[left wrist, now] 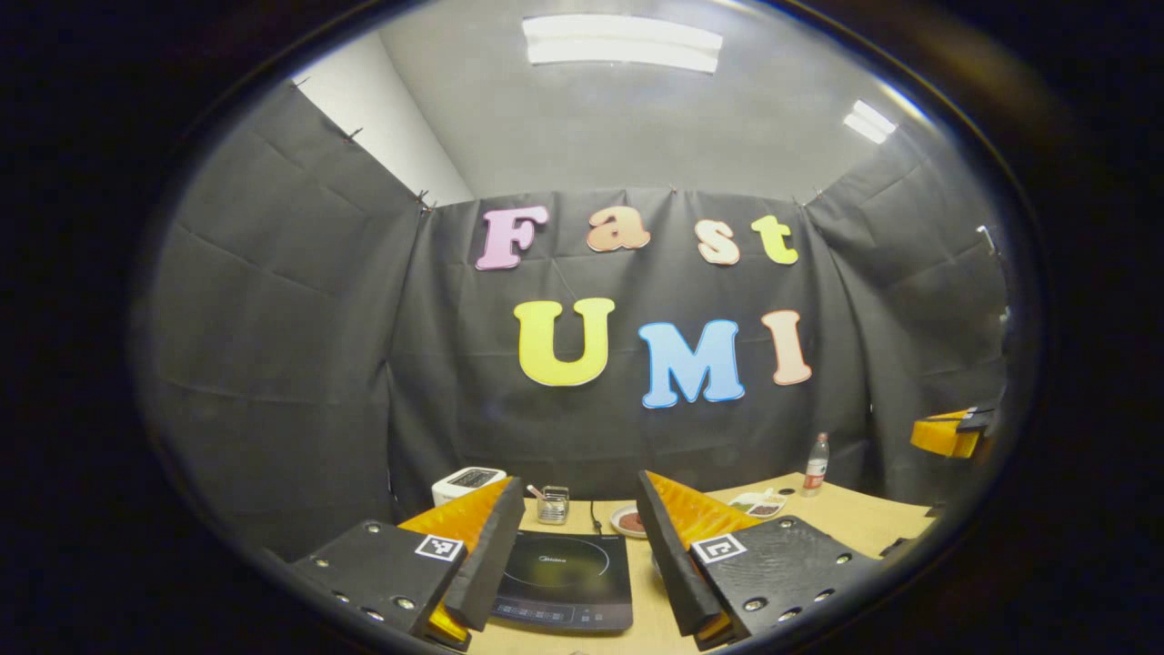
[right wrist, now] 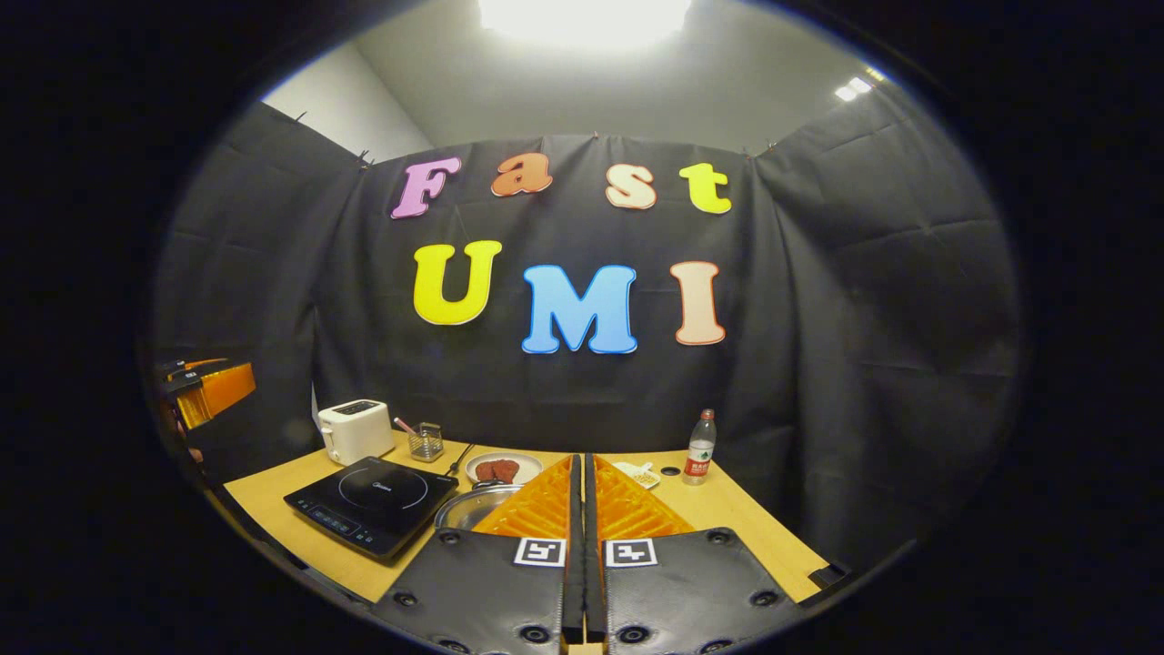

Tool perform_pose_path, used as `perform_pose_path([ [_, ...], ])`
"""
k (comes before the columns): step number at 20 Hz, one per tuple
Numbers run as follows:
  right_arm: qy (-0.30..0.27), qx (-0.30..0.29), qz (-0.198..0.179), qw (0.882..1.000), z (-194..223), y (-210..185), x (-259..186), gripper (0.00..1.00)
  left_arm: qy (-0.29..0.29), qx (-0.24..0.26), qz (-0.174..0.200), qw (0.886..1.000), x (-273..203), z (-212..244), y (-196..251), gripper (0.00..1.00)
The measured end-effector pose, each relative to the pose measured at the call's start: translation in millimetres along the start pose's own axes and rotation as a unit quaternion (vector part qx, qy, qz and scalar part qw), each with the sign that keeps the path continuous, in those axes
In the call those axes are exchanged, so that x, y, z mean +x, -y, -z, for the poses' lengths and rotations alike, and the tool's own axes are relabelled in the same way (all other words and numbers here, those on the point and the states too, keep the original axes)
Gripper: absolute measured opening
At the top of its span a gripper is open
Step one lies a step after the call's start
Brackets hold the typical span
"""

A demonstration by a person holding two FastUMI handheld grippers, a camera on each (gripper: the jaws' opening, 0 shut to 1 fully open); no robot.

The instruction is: First push the handle of the pot to place it horizontally, then grasp the pot with both hands and set it on the induction cooktop.

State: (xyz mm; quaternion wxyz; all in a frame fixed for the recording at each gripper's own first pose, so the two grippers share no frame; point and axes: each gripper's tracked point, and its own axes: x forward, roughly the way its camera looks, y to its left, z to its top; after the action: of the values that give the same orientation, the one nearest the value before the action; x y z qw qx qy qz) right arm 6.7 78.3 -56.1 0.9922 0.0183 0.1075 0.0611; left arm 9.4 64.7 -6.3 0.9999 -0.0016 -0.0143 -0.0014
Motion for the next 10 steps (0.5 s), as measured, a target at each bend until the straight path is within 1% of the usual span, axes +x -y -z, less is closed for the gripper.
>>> perform_pose_path([
  [3,-0.027,-0.009,-0.017,0.999,17,-7,5,0.02,-0.003,-0.008,-0.001,1.0,5,6,-2,0.72],
  [4,-0.037,-0.012,-0.024,0.999,23,-10,8,0.02,-0.003,-0.007,-0.001,1.0,8,6,-2,0.75],
  [5,-0.047,-0.013,-0.031,0.998,31,-12,11,0.02,-0.004,-0.004,-0.001,1.0,12,7,-2,0.76],
  [6,-0.057,-0.013,-0.04,0.997,38,-16,15,0.02,-0.006,0.0,-0.002,1.0,15,9,-1,0.72],
  [7,-0.068,-0.013,-0.051,0.996,46,-19,18,0.02,-0.007,0.001,-0.004,1.0,18,11,0,0.72],
  [8,-0.078,-0.015,-0.061,0.995,53,-22,24,0.02,-0.007,0.001,-0.006,1.0,21,12,2,0.76],
  [9,-0.088,-0.015,-0.073,0.993,61,-25,29,0.02,-0.008,0.002,-0.009,1.0,26,12,4,0.76],
  [10,-0.099,-0.012,-0.089,0.991,68,-29,34,0.02,-0.009,0.004,-0.014,1.0,31,13,4,0.72],
])
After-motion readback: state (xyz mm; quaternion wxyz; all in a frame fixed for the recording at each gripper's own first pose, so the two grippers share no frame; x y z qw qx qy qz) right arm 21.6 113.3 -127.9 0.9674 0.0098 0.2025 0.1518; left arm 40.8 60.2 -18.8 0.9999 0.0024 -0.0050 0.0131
